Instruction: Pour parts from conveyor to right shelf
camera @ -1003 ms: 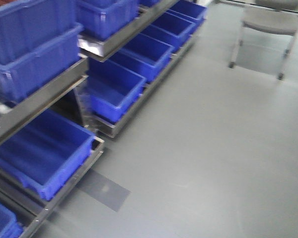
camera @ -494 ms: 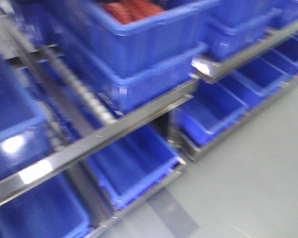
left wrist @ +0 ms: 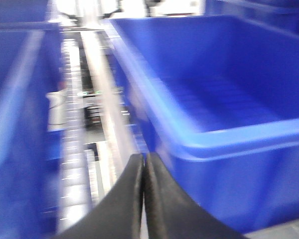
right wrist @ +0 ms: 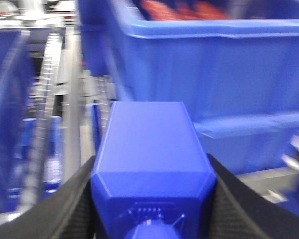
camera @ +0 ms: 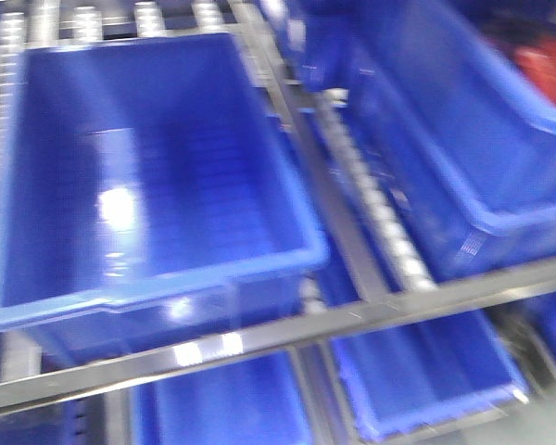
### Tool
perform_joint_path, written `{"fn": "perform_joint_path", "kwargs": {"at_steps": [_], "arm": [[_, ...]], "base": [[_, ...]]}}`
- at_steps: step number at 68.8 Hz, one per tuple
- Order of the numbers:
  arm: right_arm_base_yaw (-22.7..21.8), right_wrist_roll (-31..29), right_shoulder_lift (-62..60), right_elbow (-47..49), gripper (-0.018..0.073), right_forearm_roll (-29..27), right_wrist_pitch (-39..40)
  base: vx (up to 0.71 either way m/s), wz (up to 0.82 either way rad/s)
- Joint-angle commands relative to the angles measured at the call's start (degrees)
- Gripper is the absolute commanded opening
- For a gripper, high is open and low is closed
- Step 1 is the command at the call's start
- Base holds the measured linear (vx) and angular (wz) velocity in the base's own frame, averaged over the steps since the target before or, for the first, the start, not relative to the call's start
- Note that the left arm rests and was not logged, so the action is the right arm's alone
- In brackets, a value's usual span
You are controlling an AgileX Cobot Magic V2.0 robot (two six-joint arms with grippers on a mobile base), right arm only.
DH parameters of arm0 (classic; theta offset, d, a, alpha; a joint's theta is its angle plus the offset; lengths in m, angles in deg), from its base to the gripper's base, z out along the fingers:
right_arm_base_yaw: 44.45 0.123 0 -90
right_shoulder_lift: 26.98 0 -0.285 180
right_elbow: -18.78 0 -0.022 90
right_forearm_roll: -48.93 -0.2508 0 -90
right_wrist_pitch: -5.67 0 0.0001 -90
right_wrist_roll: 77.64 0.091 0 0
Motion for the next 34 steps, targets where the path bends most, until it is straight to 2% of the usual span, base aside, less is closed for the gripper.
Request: {"fn": "perform_joint_path", "kwargs": {"at_steps": [1, 17, 34], "arm": [[-0.1, -0.2, 0.7, 1.6, -0.0006, 0.5, 4.7], [-0.1, -0.2, 0.7, 1.6, -0.0006, 0.5, 4.7], [-0.1, -0.2, 0.7, 1.6, -0.0006, 0.5, 4.7]], "base": [[0.15, 0.61], [0.16, 0.53], [0.18, 0.30]]}}
